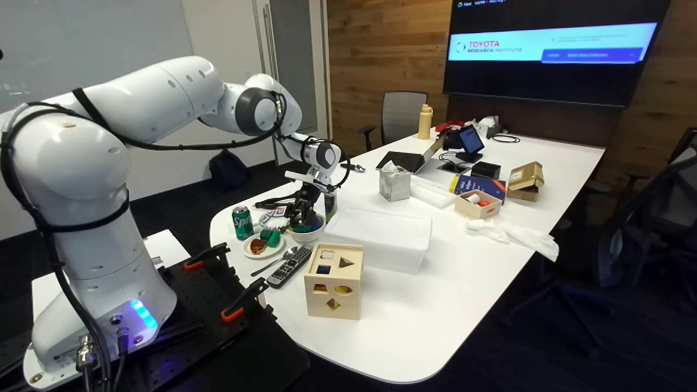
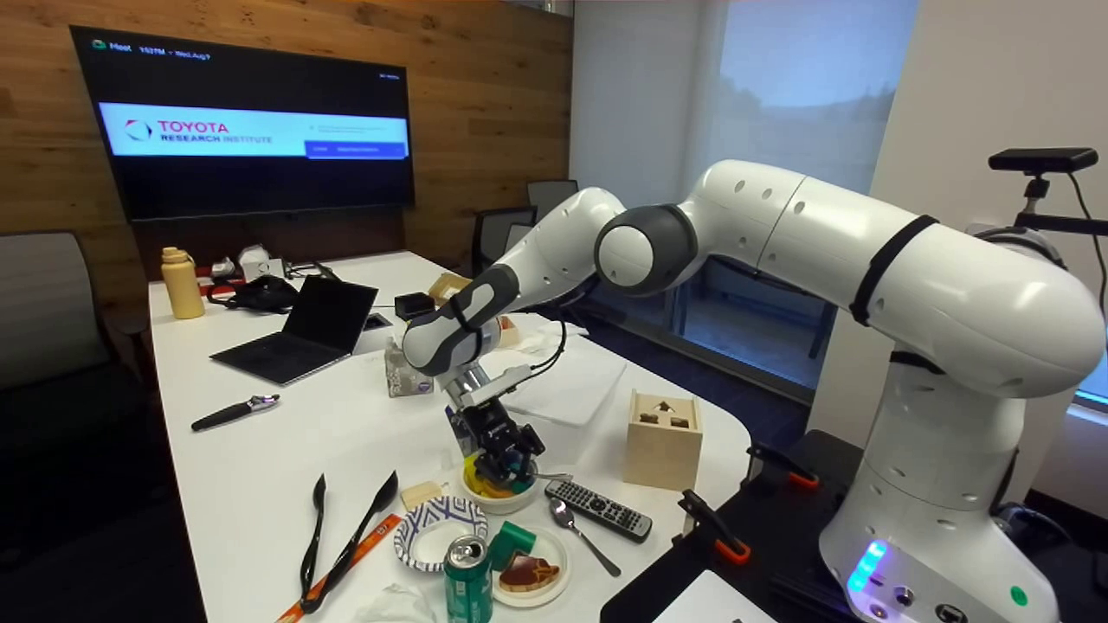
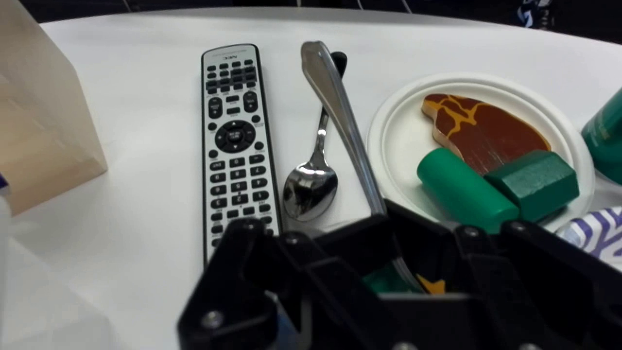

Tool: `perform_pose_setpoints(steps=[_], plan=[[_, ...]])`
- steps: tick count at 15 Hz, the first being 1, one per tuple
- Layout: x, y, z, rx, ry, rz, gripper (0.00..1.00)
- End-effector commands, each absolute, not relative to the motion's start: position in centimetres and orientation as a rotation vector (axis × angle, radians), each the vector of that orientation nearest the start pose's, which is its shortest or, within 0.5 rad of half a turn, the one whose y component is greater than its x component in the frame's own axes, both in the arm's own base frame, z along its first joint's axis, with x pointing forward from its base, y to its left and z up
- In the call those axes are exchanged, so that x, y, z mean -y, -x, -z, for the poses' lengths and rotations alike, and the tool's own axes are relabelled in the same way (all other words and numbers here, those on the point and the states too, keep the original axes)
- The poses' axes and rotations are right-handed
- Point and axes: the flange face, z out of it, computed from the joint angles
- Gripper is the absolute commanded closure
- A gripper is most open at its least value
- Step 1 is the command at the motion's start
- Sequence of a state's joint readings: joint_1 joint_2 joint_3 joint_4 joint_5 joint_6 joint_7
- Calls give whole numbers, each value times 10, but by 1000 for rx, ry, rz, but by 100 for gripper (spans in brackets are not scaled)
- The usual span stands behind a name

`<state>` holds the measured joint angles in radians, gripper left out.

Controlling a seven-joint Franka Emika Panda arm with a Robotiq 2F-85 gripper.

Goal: Use the spoon to stir the contents in the bowl

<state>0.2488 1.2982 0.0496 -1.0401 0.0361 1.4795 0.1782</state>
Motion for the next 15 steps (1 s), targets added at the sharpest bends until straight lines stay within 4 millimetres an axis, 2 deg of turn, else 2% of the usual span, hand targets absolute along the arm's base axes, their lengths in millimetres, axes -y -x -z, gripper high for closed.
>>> perform_pose_setpoints(steps=[1, 3, 7, 12, 15], plan=[[-189, -616, -20, 73, 3045, -1260, 100], [-191, -616, -32, 47, 3057, -1243, 100], [-190, -608, -48, 4, 3010, -1371, 100], [-184, -585, -39, 80, 2816, -1729, 100], [-184, -572, -23, 185, 2712, -1872, 100]])
